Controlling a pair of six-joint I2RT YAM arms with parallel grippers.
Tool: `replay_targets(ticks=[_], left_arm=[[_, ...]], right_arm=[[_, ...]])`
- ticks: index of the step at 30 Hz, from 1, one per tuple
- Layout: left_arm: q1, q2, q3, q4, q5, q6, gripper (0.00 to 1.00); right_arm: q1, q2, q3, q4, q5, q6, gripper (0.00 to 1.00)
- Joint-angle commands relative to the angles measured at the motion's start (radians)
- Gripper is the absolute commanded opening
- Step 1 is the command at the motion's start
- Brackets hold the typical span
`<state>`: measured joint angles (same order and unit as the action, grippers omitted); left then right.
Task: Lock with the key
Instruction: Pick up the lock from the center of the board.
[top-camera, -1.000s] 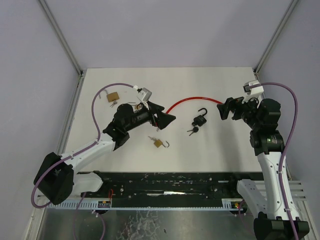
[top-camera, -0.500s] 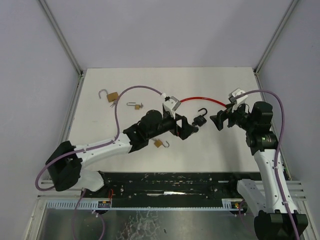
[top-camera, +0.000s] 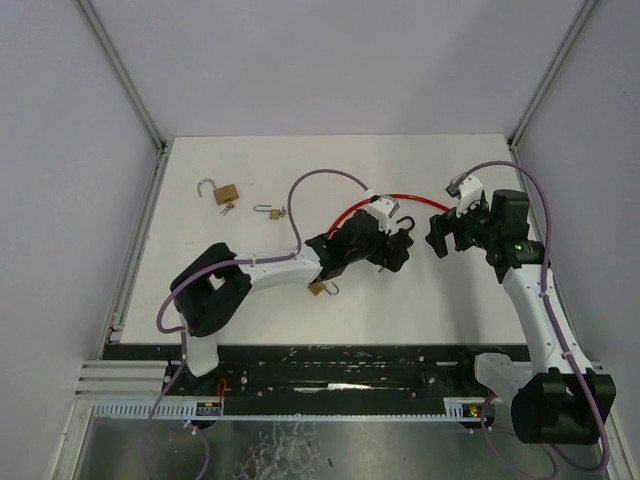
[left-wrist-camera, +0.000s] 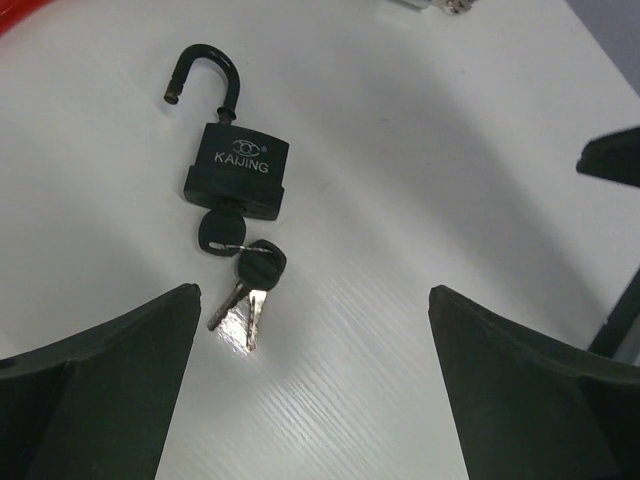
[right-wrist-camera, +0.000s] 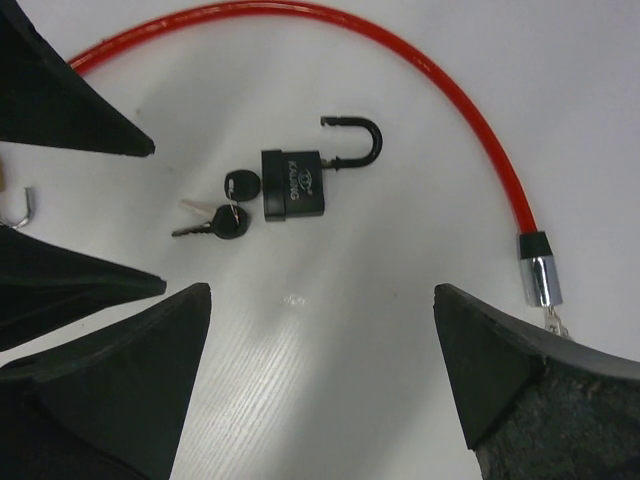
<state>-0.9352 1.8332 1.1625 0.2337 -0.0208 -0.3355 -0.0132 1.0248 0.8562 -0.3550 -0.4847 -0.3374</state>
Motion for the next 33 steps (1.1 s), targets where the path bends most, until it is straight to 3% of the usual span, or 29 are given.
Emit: replay_targets(ticks=[1,10,20,27,33], left_arm=[[0.005,0.075,0.137,-0.136,-0.092,0.002,0.95],[0.059,0.266,0.455,-0.396,-0.005,0.046,0.93],[0.111,0.388,0.612,-0.499,0.084,0.024,0.94],[0.120,0.420,0.631,-0.496,0.142,0.026,0.93],[0.119,0.434,0.598,-0.431,0.162,0.040,0.86]], right_arm=[[0.005,0.031,0.065,-0.033,0.082,-0.024,0.99],[-0.010,0.020,0.086,-0.050,0.106,-0.001,0.99],[-0.048,0.038,0.095,-0.058,0.098,0.020,0.99],[-0.050,0.059,0.107,-0.071,0.060,0.035,0.99],[-0.051,0.076,0.117,-0.085,0.021,0.049,0.99]])
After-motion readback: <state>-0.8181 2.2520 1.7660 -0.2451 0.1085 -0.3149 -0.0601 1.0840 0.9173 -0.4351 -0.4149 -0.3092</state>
